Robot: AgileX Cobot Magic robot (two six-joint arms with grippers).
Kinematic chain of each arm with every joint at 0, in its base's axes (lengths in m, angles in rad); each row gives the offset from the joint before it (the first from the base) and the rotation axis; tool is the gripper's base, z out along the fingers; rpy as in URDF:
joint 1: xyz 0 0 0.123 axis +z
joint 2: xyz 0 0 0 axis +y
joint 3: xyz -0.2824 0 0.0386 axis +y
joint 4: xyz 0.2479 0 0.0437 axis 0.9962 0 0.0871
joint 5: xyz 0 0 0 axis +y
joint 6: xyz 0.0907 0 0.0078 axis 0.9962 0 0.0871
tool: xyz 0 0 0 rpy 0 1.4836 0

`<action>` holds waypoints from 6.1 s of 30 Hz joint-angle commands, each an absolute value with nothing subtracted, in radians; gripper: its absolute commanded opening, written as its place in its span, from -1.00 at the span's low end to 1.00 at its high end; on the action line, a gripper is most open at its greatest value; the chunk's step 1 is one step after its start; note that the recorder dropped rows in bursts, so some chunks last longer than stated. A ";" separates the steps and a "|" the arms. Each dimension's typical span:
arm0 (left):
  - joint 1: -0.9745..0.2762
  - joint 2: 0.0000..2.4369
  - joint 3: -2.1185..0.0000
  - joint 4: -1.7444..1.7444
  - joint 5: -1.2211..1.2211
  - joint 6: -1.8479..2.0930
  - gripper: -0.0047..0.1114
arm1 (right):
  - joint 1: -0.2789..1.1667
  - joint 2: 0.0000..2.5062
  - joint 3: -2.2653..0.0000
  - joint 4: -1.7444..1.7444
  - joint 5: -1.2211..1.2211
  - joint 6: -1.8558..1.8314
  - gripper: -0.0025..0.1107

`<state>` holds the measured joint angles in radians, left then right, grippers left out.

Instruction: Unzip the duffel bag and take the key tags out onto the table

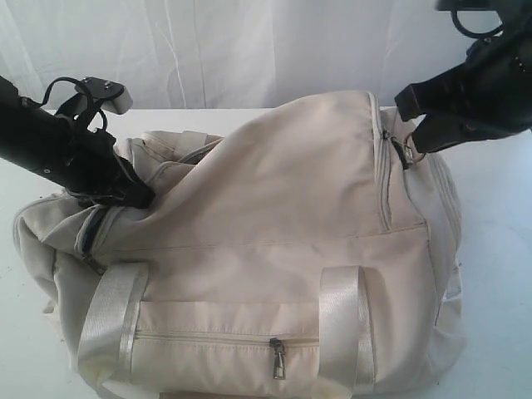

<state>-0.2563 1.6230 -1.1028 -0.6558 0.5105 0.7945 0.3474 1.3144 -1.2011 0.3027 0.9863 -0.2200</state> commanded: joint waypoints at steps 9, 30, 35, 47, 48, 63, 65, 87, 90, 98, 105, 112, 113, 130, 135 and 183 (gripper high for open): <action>-0.261 1.612 -1.093 -0.672 0.568 0.786 -0.92 | 0.338 1.119 -0.971 0.365 1.005 -0.223 -0.96; -0.261 1.612 -1.093 -0.674 0.568 0.784 -0.92 | 0.338 0.945 -0.680 0.367 1.016 -0.178 -0.96; -0.261 1.612 -1.093 -0.679 0.570 0.784 -0.92 | 0.338 0.945 -0.666 0.369 1.026 -0.178 -0.89; -0.261 1.612 -1.093 -0.679 0.567 0.784 -0.92 | 0.338 0.945 -0.666 0.413 1.121 -0.179 0.16; -0.261 1.609 -1.093 -0.679 0.566 0.784 -0.92 | 0.338 0.945 -0.666 0.413 1.133 -0.179 0.16; -0.261 1.486 -1.120 -0.675 0.620 0.811 -0.17 | 0.338 0.945 -0.662 0.407 1.090 -0.198 0.16; -0.261 1.454 -1.120 -0.675 0.645 0.811 -0.09 | 0.338 0.945 -0.662 0.409 1.070 -0.198 0.16; -0.261 1.189 -0.969 -0.462 0.784 0.701 -0.91 | 0.372 1.288 -0.662 0.670 0.902 -0.470 -0.65; -0.261 1.187 -0.969 -0.501 0.782 0.701 -0.91 | 0.393 1.385 -0.669 0.695 0.866 -0.493 -0.76; -0.261 1.187 -0.969 -0.545 0.816 0.701 -0.91 | 0.478 1.599 -0.749 0.781 0.840 -0.574 -0.90; -0.264 1.187 -0.969 -0.557 0.821 0.701 -0.91 | 0.481 1.733 -0.835 0.788 0.749 -0.574 -0.91; -0.264 1.187 -1.002 -0.574 0.873 0.701 -0.92 | 0.481 1.808 -0.942 0.786 0.701 -0.545 -0.91; -0.264 1.187 -1.006 -0.583 0.874 0.701 -0.92 | 0.481 1.819 -0.959 0.783 0.701 -0.545 -0.91; -0.264 1.187 -1.006 -0.615 0.885 0.703 -0.92 | 0.477 1.773 -1.356 0.613 1.221 -0.515 -0.91; -0.264 1.187 -1.006 -0.628 0.889 0.703 -0.92 | 0.477 1.662 -1.571 0.574 0.985 -0.482 -0.91; -0.264 1.114 -1.047 -0.531 0.901 0.665 -0.92 | 0.657 1.538 -1.124 0.522 1.221 -0.659 -0.96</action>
<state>-0.2563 1.1228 -1.0439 -0.5251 0.8903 0.6744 0.6495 1.5504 -1.1808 0.5807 1.1994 -0.7115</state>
